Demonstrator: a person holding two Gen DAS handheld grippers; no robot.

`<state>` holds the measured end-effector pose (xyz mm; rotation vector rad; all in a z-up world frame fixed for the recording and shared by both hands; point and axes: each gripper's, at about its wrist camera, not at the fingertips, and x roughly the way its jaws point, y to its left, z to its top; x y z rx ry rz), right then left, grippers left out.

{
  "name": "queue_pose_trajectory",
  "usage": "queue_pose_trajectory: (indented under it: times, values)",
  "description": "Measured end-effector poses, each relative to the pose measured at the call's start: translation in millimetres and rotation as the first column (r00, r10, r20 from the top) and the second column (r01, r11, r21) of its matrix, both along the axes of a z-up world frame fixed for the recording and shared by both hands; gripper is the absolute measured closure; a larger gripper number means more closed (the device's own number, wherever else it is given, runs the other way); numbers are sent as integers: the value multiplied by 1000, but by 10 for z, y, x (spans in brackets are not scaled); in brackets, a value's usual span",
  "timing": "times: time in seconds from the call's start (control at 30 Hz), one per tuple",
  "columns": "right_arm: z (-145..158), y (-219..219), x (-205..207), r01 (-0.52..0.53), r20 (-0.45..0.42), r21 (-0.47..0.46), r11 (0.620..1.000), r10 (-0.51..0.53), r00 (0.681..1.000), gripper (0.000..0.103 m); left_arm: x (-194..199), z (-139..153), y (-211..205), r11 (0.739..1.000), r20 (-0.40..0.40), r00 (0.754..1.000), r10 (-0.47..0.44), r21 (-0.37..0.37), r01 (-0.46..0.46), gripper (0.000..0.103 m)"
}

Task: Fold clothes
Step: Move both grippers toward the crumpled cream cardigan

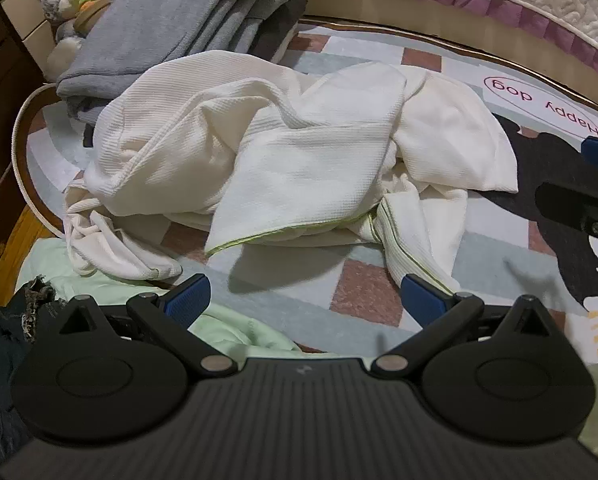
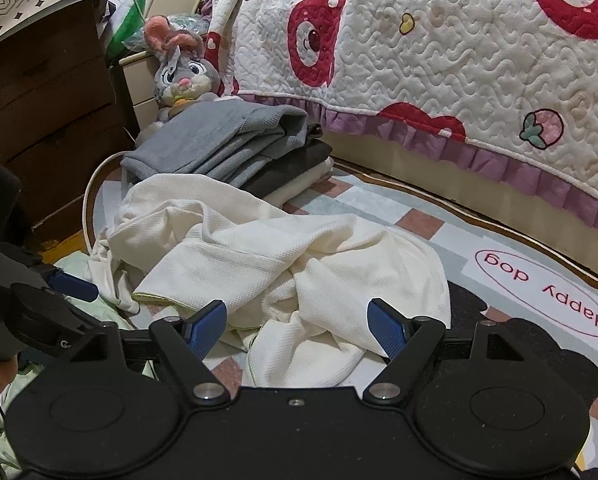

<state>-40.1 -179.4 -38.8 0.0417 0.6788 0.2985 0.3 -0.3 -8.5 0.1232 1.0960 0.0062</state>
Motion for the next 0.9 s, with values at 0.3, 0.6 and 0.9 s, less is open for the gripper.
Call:
queue_pose_trajectory:
  times: [0.3,0.6,0.9]
  values:
    - [-26,-3,9,6,-12,-8,1000,-6,1000,21,2,-18,-14,1000,-7,1000,-7,-5,7,0]
    - [-44,-5,21,7,-22,-12,1000,-7,1000,21,8,-36,-23,1000,-18,1000,-10,-4,10,0]
    - [-69,-24,26,13,-31,-12,1000,-13,999,21,22,-47,-25,1000,-21,1000,-10,-2,10,0]
